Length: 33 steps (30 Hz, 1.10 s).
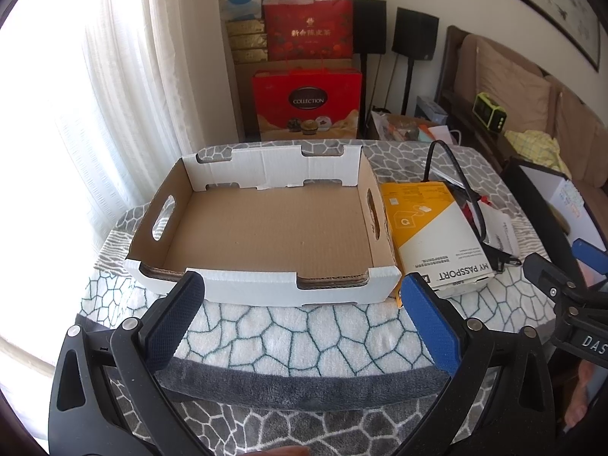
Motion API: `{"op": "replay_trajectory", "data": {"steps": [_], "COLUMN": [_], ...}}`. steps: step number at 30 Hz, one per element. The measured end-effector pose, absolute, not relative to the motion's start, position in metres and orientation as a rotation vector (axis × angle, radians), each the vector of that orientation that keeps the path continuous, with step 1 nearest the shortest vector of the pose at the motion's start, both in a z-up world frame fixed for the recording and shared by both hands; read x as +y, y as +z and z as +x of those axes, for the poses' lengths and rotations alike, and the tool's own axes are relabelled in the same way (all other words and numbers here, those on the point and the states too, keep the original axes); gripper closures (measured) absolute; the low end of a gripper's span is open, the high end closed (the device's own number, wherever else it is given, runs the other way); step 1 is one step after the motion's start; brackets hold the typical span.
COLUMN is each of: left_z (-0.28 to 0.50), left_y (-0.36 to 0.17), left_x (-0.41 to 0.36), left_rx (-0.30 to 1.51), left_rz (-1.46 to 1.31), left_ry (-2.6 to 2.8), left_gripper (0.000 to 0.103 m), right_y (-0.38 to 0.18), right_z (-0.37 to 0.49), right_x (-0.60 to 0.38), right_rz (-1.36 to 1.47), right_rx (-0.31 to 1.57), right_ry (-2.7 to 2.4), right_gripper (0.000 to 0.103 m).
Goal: Organize objects
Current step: 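Move the left tool to the cardboard tray and grip its side wall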
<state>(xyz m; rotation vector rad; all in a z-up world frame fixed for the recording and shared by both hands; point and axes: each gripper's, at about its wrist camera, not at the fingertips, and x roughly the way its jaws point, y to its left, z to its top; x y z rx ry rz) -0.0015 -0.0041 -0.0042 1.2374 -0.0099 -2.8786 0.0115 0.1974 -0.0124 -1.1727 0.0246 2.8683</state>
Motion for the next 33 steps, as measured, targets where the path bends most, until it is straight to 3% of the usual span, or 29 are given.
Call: {"op": "replay_trajectory", "data": {"steps": [13,24,30,33], "left_z": [-0.027,-0.066,-0.093,-0.107], "left_y": [-0.017,-0.02,-0.041,-0.057], "left_x": [-0.03,-0.107,-0.154,-0.169], "left_rx": [-0.018,0.011,0.043,0.071], "left_rz": [1.253,1.191,1.251,1.329], "left_ry": [-2.837,-2.75,-2.656,-2.627], "left_gripper": [0.0,0.0,0.011,0.024], "right_y": [-0.018,-0.016,-0.012,-0.012], "right_z": [0.004,-0.008,-0.02,-0.028], "right_x": [0.208,0.224,0.235,0.242], "right_rz": [-1.206,-1.227,-1.222,-1.238], "right_rx": [0.036,0.073,0.083,0.108], "right_ry": [2.855,2.861,2.861,2.855], "right_gripper": [0.0,0.0,0.001,0.004]}}
